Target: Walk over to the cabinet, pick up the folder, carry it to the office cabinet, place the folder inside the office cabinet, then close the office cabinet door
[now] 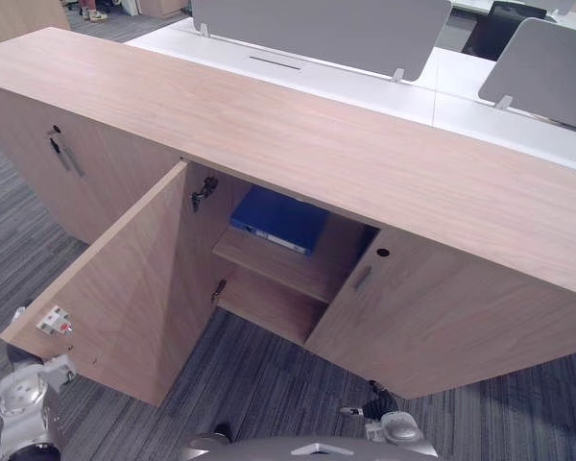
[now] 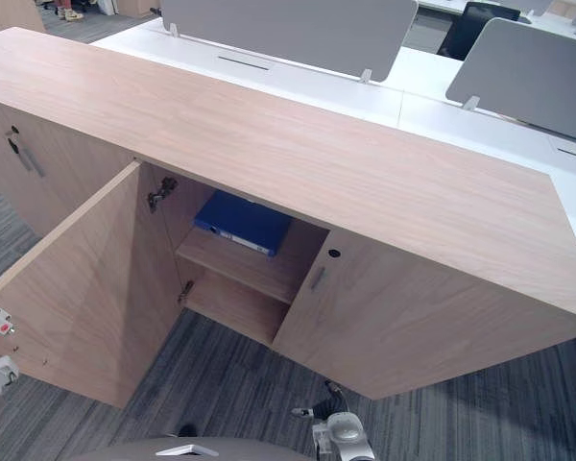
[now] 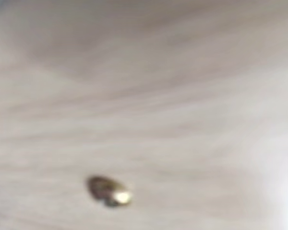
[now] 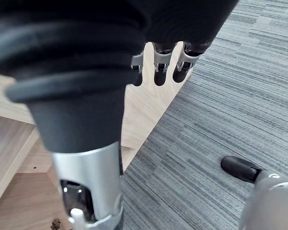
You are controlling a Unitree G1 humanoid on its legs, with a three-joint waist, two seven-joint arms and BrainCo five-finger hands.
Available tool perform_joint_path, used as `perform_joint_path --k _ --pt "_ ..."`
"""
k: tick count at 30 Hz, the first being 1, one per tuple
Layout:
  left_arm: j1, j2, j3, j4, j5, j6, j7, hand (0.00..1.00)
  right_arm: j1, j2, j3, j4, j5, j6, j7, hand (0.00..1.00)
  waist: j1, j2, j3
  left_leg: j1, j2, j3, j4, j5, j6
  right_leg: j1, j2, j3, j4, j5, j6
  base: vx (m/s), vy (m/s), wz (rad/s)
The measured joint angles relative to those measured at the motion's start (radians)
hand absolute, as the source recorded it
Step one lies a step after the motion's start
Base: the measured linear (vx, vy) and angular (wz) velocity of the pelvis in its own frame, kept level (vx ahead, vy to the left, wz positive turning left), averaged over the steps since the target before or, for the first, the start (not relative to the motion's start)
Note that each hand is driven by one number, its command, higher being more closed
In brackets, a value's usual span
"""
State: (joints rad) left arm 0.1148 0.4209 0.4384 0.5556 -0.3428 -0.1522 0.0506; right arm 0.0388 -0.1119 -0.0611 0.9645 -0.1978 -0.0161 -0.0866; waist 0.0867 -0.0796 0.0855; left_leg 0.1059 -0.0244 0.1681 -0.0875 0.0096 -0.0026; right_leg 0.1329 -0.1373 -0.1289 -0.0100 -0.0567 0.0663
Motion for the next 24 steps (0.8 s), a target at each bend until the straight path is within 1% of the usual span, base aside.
perform_joint_path --k 4,6,9,10,12,15,17,19,20,21,24 --pt "0.011 -0.015 -0.012 0.000 -0.010 0.000 0.001 0.00 -0.001 0.002 0.004 0.000 -0.004 0.001 0.000 0.00 0.001 0.007 0.001 -0.003 0.001 0.008 0.000 0.000 0.000 -0.008 0.000 0.009 0.002 0.002 0.003 -0.02 -0.026 -0.06" --pt "0.021 -0.028 -0.022 0.000 -0.018 -0.008 0.001 0.00 -0.001 0.004 0.011 0.001 -0.005 0.001 0.000 0.00 0.001 0.008 0.000 -0.003 0.000 0.013 0.000 0.003 0.004 -0.011 0.000 0.012 0.002 0.004 0.006 -0.02 -0.021 -0.05" --pt "0.035 -0.050 -0.066 0.005 -0.027 -0.023 0.001 0.00 -0.001 0.006 0.021 0.006 -0.005 0.002 0.000 0.00 0.000 0.013 -0.006 -0.003 -0.003 0.016 0.000 0.008 0.010 -0.012 -0.003 0.012 0.003 0.007 0.011 -0.01 -0.004 -0.01" --pt "0.046 -0.071 -0.093 0.007 -0.027 -0.025 0.001 0.00 -0.002 0.007 0.022 0.007 -0.005 0.002 -0.001 0.00 0.000 0.023 -0.007 -0.003 -0.003 0.019 0.000 0.009 0.012 -0.014 -0.004 0.015 0.004 0.009 0.014 -0.03 -0.009 -0.04" --pt "0.059 -0.093 -0.122 0.012 -0.028 -0.026 0.001 0.00 -0.003 0.007 0.026 0.020 -0.005 0.002 -0.001 0.00 -0.001 0.035 -0.009 -0.003 -0.004 0.020 0.000 0.012 0.014 -0.016 -0.005 0.018 0.005 0.011 0.017 -0.04 -0.012 -0.03" --pt "0.068 -0.130 -0.165 0.028 -0.027 -0.029 0.001 0.00 -0.002 0.007 0.046 0.038 -0.006 0.004 -0.003 0.00 -0.003 0.043 -0.009 -0.003 -0.002 0.021 0.000 0.016 0.011 -0.018 -0.004 0.025 0.007 0.016 0.025 -0.05 -0.016 -0.04" --pt "0.069 -0.156 -0.205 0.057 -0.026 -0.024 0.002 0.00 -0.006 0.010 0.049 0.037 -0.006 0.005 -0.005 0.00 -0.009 0.044 -0.010 -0.004 -0.001 0.027 0.000 0.017 0.008 -0.028 -0.003 0.037 0.012 0.018 0.030 -0.07 -0.012 -0.13" --pt "0.071 -0.191 -0.242 0.060 -0.026 -0.020 0.001 0.00 -0.003 0.013 0.049 0.036 -0.006 0.005 -0.009 0.00 -0.023 0.042 -0.009 -0.005 -0.001 0.029 0.000 0.020 0.005 -0.032 -0.003 0.039 0.013 0.016 0.028 -0.08 -0.004 -0.06" --pt "0.076 -0.194 -0.252 0.060 -0.026 -0.020 0.000 0.00 -0.003 0.015 0.049 0.036 -0.006 0.006 -0.009 0.00 -0.030 0.042 -0.009 -0.005 0.000 0.029 0.000 0.020 0.005 -0.032 -0.003 0.040 0.013 0.016 0.028 -0.07 0.003 -0.05" --pt "0.079 -0.198 -0.271 0.064 -0.026 -0.005 -0.001 0.00 -0.004 0.018 0.048 0.034 -0.005 0.008 -0.011 0.00 -0.038 0.041 -0.009 -0.002 0.000 0.031 0.000 0.021 0.004 -0.033 -0.004 0.045 0.013 0.016 0.028 -0.06 0.010 -0.09" --pt "0.079 -0.226 -0.313 0.064 -0.025 0.014 -0.013 0.00 -0.007 0.021 0.048 0.032 -0.005 0.012 -0.012 0.00 -0.049 0.040 -0.009 0.005 0.002 0.043 0.000 0.020 0.004 -0.033 -0.003 0.063 0.014 0.017 0.029 -0.04 0.011 -0.14"
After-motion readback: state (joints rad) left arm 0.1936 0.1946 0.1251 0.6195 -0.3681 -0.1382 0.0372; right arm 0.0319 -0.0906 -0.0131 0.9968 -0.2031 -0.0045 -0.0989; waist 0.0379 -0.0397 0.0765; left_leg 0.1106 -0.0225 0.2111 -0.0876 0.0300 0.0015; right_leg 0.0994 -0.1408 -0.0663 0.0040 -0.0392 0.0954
